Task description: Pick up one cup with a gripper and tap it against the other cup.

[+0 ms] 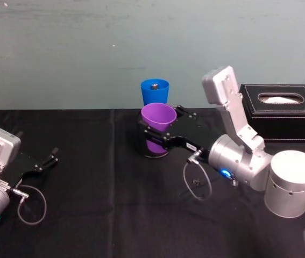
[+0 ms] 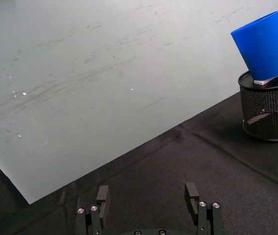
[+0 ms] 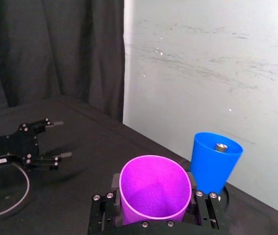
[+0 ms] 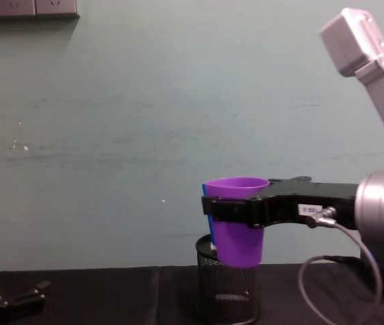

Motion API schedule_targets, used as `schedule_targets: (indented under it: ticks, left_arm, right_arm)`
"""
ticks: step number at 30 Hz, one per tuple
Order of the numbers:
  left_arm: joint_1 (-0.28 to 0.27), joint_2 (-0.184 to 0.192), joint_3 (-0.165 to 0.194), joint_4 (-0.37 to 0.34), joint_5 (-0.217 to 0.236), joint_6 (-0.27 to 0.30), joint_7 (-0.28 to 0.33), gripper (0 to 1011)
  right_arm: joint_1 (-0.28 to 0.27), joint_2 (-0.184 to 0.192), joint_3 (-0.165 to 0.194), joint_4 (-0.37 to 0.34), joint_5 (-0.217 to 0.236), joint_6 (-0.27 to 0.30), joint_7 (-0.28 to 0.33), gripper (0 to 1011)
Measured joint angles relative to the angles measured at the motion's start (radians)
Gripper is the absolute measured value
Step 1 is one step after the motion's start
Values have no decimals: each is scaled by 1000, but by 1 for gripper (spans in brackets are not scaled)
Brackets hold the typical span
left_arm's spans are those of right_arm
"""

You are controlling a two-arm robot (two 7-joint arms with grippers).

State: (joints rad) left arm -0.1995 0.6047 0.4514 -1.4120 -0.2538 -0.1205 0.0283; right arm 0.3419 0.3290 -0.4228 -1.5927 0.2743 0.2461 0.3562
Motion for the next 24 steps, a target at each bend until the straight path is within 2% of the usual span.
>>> schedule_targets:
  ticks: [10, 24]
  left_arm:
    - [0, 0, 0, 0, 0, 0, 0, 1000]
    - [0, 0, 0, 0, 0, 0, 0, 1000]
  right_arm:
    - [73, -65, -15, 129, -3, -24, -1, 744]
    - [146, -132, -5, 257, -14, -52, -38, 744]
